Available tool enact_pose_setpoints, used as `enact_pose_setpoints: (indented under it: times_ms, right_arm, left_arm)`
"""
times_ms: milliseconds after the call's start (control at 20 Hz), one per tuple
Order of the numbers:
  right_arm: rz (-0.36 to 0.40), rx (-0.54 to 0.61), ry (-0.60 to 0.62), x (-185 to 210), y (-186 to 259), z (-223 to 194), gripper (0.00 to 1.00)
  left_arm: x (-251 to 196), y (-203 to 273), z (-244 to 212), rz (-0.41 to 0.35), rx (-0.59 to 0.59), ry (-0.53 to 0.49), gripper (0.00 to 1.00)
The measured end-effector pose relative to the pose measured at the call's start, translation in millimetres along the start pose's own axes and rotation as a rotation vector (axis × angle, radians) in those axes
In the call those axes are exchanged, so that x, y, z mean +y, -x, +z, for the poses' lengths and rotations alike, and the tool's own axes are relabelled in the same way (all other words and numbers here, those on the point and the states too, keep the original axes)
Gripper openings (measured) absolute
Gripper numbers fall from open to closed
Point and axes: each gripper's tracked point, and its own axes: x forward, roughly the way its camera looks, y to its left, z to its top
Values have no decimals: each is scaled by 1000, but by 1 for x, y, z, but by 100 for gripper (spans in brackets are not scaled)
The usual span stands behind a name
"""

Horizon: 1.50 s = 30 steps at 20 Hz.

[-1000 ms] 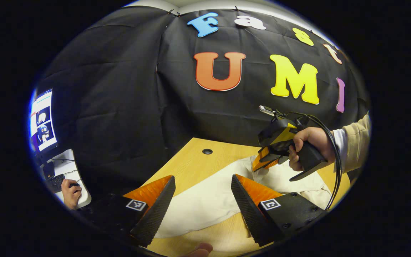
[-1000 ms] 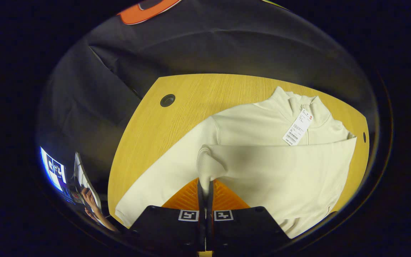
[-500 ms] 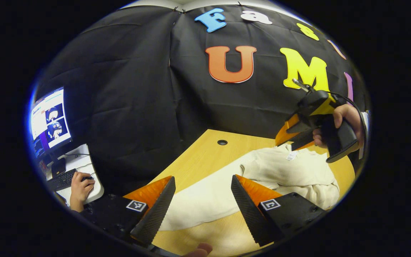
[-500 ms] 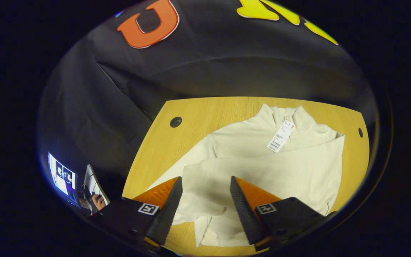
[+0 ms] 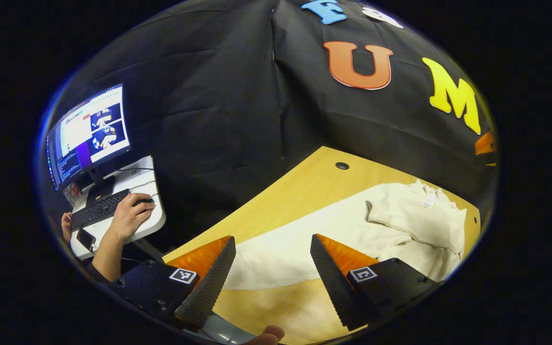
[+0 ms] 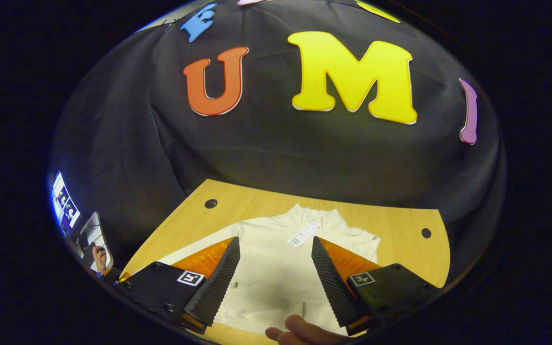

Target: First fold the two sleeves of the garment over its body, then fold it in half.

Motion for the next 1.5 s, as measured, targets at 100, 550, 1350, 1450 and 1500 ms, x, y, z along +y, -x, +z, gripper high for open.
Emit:
enact_pose_setpoints:
  times_ms: [100,550,1350,1450,1500]
  right_arm:
    - [-8,-39,-6,-18,32,3,93]
    - [-148,-49,-54,-107,116,-43,93]
    - [-85,10,2,-55,124,-71,94]
    - [-102,-38,1,-59,133,-58,94]
    - [-115,-62,6,-62,139,-53,94]
  left_arm:
    - [14,-10,-14,64,53,29,99]
    - [35,-36,-75,186,329,256,99]
    - [35,-75,-93,161,571,354,71]
    - [34,-78,-92,142,562,350,52]
    - [32,-80,-91,124,554,343,49]
